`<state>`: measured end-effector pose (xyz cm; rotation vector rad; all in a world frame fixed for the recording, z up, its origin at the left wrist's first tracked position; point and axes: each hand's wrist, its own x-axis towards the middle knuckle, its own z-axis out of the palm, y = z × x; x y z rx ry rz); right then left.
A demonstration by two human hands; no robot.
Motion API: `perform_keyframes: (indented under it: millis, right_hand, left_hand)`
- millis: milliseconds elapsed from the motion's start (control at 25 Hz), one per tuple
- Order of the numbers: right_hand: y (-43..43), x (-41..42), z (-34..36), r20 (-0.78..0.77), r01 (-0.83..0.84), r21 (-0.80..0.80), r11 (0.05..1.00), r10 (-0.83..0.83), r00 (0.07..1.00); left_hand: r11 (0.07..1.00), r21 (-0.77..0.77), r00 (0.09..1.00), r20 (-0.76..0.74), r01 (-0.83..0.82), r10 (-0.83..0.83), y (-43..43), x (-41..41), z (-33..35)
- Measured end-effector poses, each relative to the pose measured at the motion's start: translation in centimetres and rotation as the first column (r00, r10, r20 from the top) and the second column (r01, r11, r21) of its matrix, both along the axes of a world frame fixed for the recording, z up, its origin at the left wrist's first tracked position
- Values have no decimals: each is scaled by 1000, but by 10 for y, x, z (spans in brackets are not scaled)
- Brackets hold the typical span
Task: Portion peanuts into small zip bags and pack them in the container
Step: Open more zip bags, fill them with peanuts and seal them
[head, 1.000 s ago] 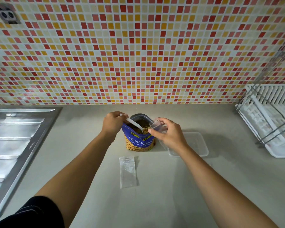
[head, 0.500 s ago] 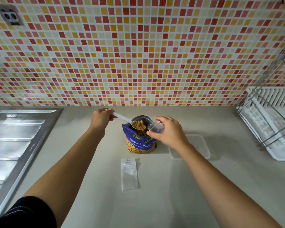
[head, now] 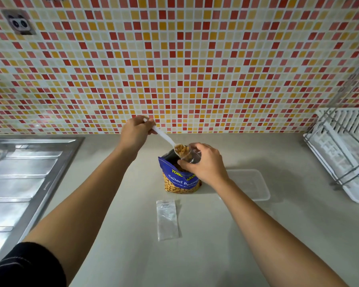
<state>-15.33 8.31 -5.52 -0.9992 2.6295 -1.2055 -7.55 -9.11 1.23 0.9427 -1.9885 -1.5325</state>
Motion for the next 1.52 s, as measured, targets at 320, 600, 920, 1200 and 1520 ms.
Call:
perform_keyframes:
  millis: [320, 600, 920, 1200, 1520]
  right_hand:
    - [-10, 4, -2, 140, 135, -200, 970, -108, 984]
    - [4, 2, -10, 272, 168, -337, 926, -75, 959]
    - [18, -2, -24, 429, 200, -356, 913, -30, 903]
    - [20, -6, -29, 466, 181, -351, 919, 3, 885]
    - [24, -6, -22, 484, 213, -412, 886, 15, 875]
  left_hand:
    - [963, -268, 988, -144, 11, -52, 3, 13, 28]
    - [992, -53, 986, -124, -118, 110, -6, 3, -14]
    - [708, -599, 870, 491, 373, -43, 30, -20, -73]
    - [998, 23, 957, 283, 66, -70, 27, -25, -63]
    - [981, 196, 988, 152, 3, -33, 31, -17, -55]
